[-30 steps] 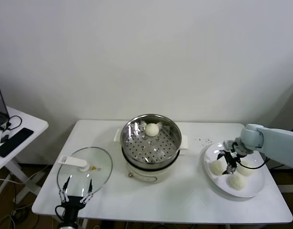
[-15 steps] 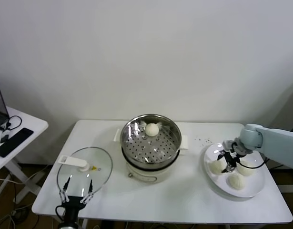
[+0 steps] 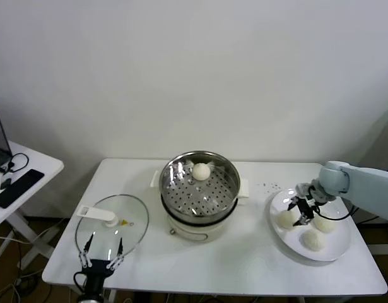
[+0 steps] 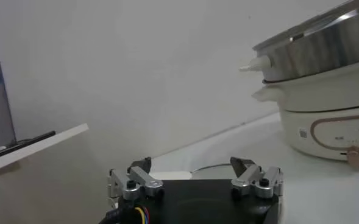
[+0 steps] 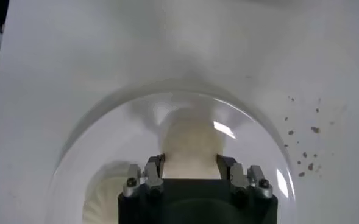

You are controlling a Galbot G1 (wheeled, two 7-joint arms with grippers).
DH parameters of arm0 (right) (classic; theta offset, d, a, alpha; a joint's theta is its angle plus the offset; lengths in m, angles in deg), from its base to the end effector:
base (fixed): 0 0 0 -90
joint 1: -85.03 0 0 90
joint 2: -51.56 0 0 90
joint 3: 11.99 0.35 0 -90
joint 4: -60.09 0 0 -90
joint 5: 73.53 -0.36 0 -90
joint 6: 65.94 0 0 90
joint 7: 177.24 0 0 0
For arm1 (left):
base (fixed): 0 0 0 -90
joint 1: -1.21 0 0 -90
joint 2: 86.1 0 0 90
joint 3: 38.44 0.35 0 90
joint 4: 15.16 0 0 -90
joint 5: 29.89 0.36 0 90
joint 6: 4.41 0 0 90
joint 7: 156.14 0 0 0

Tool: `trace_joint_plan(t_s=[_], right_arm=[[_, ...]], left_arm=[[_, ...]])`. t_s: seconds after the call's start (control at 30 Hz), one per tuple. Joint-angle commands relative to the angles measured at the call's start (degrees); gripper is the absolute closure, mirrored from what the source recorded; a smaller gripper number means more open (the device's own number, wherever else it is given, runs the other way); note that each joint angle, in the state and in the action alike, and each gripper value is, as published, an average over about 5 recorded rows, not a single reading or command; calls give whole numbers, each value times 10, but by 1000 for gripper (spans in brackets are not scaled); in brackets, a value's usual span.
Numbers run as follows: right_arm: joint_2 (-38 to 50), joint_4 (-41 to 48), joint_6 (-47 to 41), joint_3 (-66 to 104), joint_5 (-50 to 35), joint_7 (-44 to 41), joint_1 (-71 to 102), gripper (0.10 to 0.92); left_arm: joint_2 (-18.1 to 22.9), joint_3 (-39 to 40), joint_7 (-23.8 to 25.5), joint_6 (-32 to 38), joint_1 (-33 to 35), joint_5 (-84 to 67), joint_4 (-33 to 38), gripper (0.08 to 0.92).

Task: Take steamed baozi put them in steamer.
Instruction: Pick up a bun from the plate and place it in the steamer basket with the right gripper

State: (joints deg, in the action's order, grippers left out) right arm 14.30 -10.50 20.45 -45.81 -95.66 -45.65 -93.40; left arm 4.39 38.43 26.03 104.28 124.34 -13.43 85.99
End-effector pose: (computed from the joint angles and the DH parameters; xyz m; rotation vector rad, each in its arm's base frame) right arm 0.5035 -0.2030 -0.2029 1.3065 -1.3446 1.3175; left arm 0.1344 0.0778 -0.4234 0.0934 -2.9890 -0.5729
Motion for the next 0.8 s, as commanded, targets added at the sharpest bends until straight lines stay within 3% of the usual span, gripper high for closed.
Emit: trace_joint_plan(t_s=[0.03,0.43,0.8], right_arm=[[0,-65,8,-101,-68,-17,-156,423],[-38,-122,23,-180,-174,-78,-365,423],[-139,-132,-34,-99,-276,-69,-388,423]], left_arm=[[-2,1,0,1,1,2,-2,177],[-3,4,-1,2,6,4,2,177],[-3,10,-2,4,8,10,4,177]])
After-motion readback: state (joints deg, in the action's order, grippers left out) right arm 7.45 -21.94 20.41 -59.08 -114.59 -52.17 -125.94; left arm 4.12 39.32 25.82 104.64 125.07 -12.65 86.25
